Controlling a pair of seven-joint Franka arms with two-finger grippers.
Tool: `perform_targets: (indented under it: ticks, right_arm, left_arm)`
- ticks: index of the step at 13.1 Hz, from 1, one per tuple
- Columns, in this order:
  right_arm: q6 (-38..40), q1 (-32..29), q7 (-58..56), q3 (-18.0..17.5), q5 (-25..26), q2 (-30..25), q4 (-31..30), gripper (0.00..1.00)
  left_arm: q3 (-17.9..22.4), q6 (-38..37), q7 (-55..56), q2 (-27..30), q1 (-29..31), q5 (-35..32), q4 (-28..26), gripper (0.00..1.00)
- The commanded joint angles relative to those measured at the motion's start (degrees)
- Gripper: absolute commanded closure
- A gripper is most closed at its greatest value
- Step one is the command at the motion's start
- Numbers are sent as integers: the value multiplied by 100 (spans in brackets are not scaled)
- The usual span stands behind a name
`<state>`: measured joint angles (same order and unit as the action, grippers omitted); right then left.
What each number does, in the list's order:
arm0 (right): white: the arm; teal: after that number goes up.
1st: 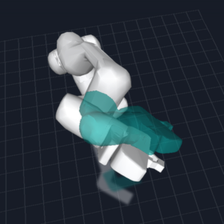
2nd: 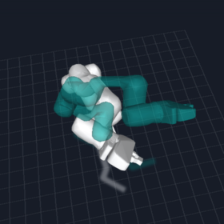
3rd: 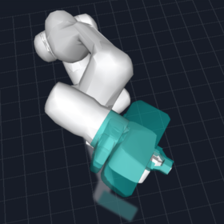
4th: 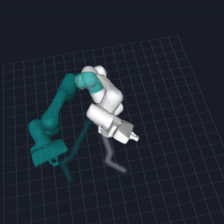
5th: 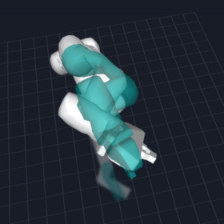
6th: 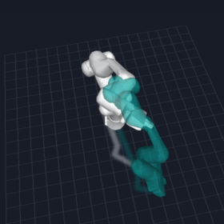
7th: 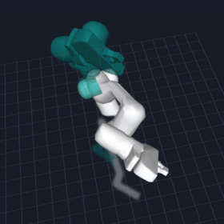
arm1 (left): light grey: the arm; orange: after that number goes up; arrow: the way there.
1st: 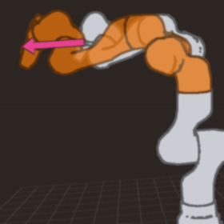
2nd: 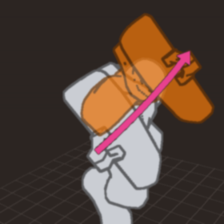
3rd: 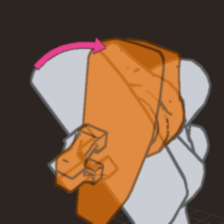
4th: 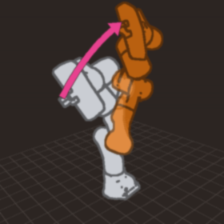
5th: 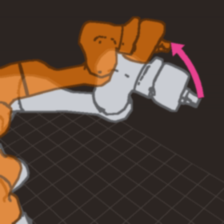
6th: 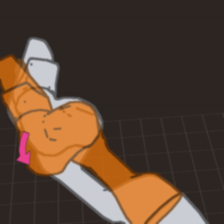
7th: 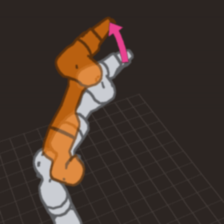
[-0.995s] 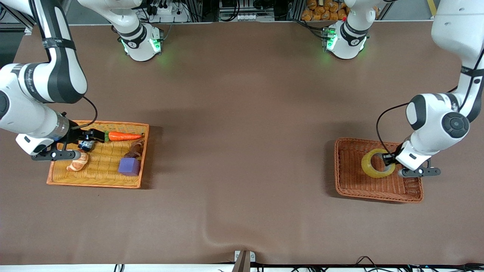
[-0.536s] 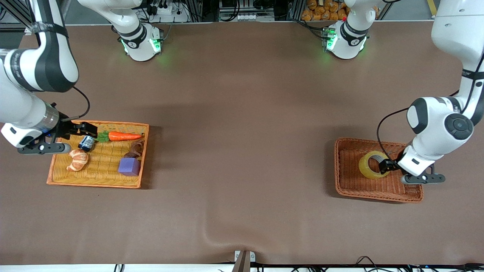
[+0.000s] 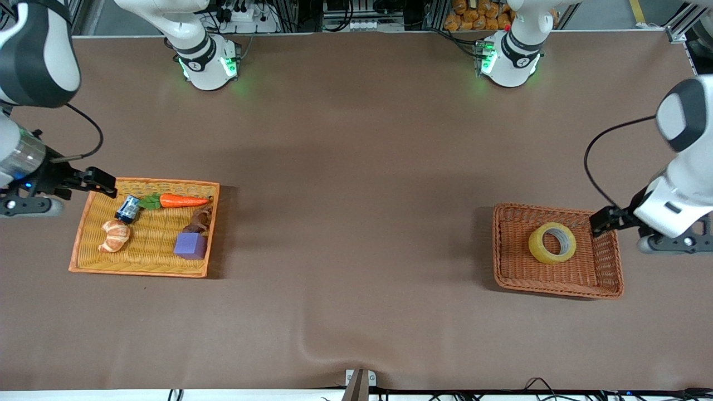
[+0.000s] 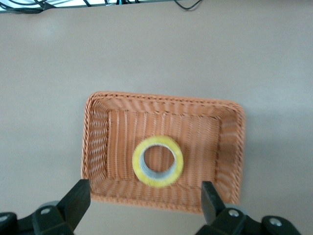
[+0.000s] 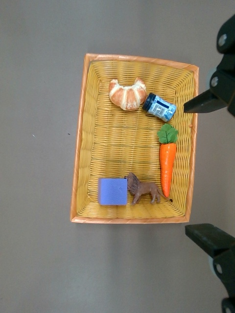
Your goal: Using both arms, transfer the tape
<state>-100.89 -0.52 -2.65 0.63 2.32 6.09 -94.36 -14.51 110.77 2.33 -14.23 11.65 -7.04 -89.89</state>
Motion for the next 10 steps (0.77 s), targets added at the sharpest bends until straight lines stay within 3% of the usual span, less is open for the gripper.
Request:
perform_targets:
  ticks: [1,4,7,8,10]
  right_arm:
    - [734,-115,142,-106,14,-151,469,0]
    - [1203,-115,63,-98,14,-599,559,0]
    - [1659,-115,72,-115,5,-671,751,0]
    - [1730,-115,63,-115,-3,-662,848,0]
    - [1862,-115,28,-106,-4,-671,910,0]
  left_arm:
    - [-78,-643,-5,208,-5,238,375,0]
    - [-192,-933,-5,560,22,439,376,0]
    - [-61,-1242,-14,1113,-91,607,376,0]
    - [140,-1477,-14,1219,-354,607,359,0]
    - [982,-2153,-49,1300,-1021,825,315,0]
